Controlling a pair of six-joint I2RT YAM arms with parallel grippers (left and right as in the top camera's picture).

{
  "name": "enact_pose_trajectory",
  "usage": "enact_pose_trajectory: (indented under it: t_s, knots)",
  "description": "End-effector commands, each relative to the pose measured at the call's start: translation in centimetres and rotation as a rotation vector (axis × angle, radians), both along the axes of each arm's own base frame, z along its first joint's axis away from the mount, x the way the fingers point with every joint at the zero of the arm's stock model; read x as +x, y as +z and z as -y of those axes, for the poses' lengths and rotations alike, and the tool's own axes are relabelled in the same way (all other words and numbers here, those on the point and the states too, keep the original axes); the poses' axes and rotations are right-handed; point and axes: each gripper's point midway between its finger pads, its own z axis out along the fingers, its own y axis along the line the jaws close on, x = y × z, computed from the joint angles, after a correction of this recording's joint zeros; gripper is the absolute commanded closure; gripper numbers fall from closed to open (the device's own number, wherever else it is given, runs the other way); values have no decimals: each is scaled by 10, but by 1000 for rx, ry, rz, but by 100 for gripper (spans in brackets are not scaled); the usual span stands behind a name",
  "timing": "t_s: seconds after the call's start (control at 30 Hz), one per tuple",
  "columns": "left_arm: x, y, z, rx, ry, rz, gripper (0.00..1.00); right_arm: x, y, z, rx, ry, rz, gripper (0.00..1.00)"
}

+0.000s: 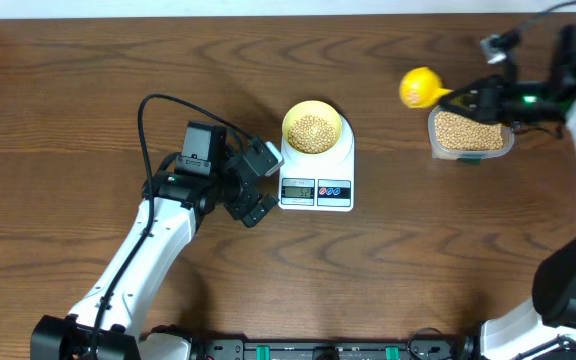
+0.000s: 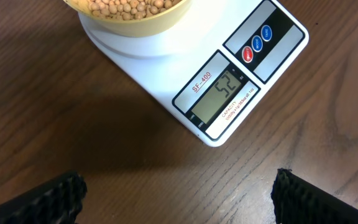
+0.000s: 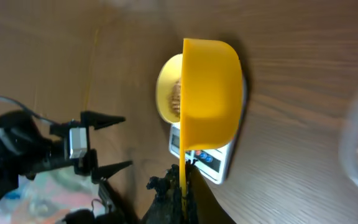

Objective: Scoop item into bowl and weigh 50g on scale
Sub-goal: 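Tip the scoop to dump soybeans into the tub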

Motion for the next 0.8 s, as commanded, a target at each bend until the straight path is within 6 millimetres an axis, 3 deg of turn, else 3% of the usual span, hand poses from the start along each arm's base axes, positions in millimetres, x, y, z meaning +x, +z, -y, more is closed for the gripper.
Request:
enact_pose_trajectory:
  t_s: [0.0, 0.2, 0.3, 0.43, 0.77]
  knots:
    - [0, 5, 0, -9, -13, 17, 3, -6, 1, 28, -64, -64, 5, 99]
    - [0, 5, 0, -9, -13, 17, 2, -17, -38, 80, -352, -208, -156, 99]
    - [0, 5, 0, -9, -13, 17, 2, -21, -50, 92, -481, -235, -202, 99]
    - [0, 5, 0, -9, -13, 17, 3, -20, -56, 98, -597, -268, -227, 99]
    - [0, 5, 0, -9, -13, 17, 2, -4, -58, 84, -991, -239, -144, 99]
